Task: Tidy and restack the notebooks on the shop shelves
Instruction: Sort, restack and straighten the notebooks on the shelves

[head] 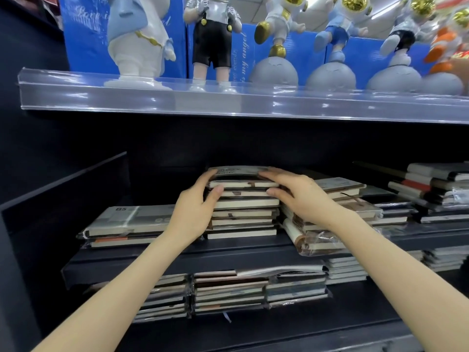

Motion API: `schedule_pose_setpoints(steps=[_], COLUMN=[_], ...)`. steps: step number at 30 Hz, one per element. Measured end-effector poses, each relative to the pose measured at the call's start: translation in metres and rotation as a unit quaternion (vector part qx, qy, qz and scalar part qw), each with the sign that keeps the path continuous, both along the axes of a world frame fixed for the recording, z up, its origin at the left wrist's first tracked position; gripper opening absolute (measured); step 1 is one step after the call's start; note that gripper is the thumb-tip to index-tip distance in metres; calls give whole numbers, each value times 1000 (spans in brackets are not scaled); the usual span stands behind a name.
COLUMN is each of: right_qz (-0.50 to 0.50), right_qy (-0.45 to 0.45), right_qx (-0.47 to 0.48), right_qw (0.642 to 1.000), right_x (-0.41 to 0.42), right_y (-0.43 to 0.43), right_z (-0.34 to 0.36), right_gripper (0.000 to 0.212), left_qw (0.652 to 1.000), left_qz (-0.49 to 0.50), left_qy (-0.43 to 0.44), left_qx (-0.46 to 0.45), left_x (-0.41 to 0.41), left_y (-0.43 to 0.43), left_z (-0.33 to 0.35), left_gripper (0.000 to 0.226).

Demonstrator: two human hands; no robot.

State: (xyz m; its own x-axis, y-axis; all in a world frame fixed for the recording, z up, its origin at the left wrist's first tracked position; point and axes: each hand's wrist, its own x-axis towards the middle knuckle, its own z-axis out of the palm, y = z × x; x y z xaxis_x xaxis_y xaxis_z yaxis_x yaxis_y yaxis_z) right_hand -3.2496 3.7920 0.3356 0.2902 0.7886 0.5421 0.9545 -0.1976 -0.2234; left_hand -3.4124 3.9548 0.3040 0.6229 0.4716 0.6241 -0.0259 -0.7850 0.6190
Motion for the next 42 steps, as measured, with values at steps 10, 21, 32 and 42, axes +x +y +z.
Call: schedule_pose_setpoints(steps=[10,21,32,42], right_qz=[-133,-232,-30,66], right_qy=[-125,-17,208,239], right_qx=[90,77,36,4], right_qw=[979,970,977,969], right_x=[-16,54,141,142], right_y=[-79,-158,-169,-111], right_z=[-39,-49,-36,-8], right_gripper=[49,53,60,60], left_qw=[962,935,911,931], left_qz=[103,-14,152,152], left_qy=[-78,75,216,155], left_qx=[239,347,316,294], left_x=[14,99,154,150], left_y=[-53,-133,-174,-181], left_z=[-3,-15,15,11], left_gripper=[40,58,125,93])
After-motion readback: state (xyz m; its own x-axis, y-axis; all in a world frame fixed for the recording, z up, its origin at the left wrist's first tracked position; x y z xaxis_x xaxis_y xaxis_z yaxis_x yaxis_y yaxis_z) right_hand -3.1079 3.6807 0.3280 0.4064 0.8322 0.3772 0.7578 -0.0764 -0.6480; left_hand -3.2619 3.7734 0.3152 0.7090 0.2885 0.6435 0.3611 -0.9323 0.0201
